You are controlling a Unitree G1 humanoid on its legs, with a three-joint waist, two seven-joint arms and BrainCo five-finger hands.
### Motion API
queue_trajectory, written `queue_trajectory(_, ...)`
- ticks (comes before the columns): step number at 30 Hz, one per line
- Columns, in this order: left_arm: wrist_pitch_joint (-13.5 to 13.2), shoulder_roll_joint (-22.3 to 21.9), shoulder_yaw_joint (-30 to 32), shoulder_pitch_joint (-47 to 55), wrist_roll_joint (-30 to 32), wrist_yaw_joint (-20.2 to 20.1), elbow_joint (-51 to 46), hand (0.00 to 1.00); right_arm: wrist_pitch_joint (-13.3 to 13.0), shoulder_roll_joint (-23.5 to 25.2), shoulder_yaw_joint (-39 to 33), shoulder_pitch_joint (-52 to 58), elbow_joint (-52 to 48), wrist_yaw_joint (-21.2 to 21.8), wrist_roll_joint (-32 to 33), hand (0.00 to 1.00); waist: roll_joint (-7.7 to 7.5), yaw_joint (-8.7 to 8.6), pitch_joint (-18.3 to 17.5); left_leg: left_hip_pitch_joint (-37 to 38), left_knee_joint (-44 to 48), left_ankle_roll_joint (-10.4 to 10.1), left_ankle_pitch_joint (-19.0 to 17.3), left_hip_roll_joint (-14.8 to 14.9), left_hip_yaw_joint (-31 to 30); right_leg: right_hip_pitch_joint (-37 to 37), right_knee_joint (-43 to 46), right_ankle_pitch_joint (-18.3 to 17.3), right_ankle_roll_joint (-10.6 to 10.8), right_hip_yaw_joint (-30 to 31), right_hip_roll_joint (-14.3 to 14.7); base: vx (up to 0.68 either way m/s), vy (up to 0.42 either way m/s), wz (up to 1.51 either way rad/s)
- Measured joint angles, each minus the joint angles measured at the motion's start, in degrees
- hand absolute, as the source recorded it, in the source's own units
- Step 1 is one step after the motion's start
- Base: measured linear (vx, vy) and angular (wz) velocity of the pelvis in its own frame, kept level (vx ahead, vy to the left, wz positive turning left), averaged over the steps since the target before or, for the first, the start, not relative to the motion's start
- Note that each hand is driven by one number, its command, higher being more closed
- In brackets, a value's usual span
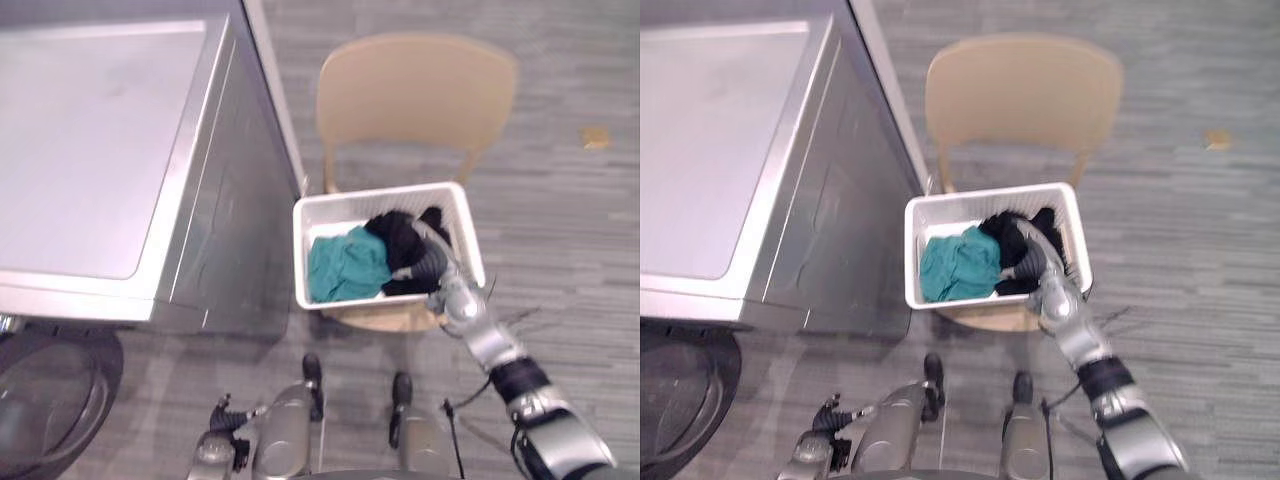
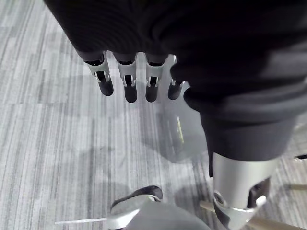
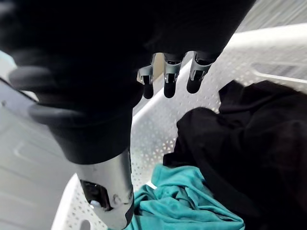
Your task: Pick up the laundry basket with both hands and put the clothes into the washing machine.
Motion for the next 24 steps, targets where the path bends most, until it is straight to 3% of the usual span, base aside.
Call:
queue_trajectory(4,-0.7,0.6,-0.5,-2.4,-2.2,1.3,-0.1,0.0,0.2,-3.4,4.8,-8.3,5.7,-0.1,-0.9,0.0,-0.07,1.52,1.4,-4.3,-1.5,0.2,2.0,-0.9,-1.6,-3.7,-0.5,0.8,-0.1,-1.6,-0.4,0.01,0.019,0.17)
queue_trajectory(9,-1.5,0.1,-2.3,-5.5,-4.4,2.3,-1.8,0.0,1.1,-3.7,10.8,-13.6,9.9,-0.1,-1.3,0.0,-0.08,3.42,2.1,-8.2,-6.5,-0.2,5.9,-1.5,-4.0,-8.3,-0.5,1.3,-0.6,-4.4,-0.8,-0.02,-0.004,0.25)
queue_trajectory(14,-1.5,-1.9,-2.3,-9.3,-4.8,2.7,-3.4,0.0,2.1,-2.5,17.3,-15.2,11.4,-0.3,-7.1,0.0,-0.23,4.47,2.4,-11.5,-7.8,-1.0,7.7,-1.6,-7.1,-11.3,2.2,0.1,-1.6,-8.3,-0.8,-0.01,-0.031,0.31)
queue_trajectory(15,-1.5,-2.0,-2.4,-9.4,-4.8,2.7,-4.0,0.0,2.1,-2.2,17.6,-15.3,11.4,-0.2,-7.7,1.0,-0.43,4.43,2.5,-11.5,-7.8,-1.0,7.7,-1.6,-7.3,-11.4,2.9,-0.3,-1.9,-8.6,-0.9,0.02,-0.036,0.31)
queue_trajectory(20,-1.5,-1.9,-3.5,-12.5,-4.8,2.7,-4.9,0.0,2.3,1.2,19.4,-17.7,13.1,-1.2,-11.7,1.0,-1.09,4.54,2.9,-11.6,-9.6,-2.3,8.6,-1.5,-8.8,-12.8,6.6,-3.2,-2.5,-10.9,-1.3,-0.01,-0.065,0.17)
queue_trajectory(24,-1.5,-2.0,-3.5,-13.8,-4.8,2.7,-5.0,0.0,2.5,2.3,18.6,-18.7,13.4,-1.2,-11.3,1.0,-1.2,4.74,2.8,-11.3,-10.5,-2.7,9.5,-0.8,-9.0,-13.0,7.7,-3.8,-3.1,-11.8,-1.0,-0.01,-0.083,0.1)
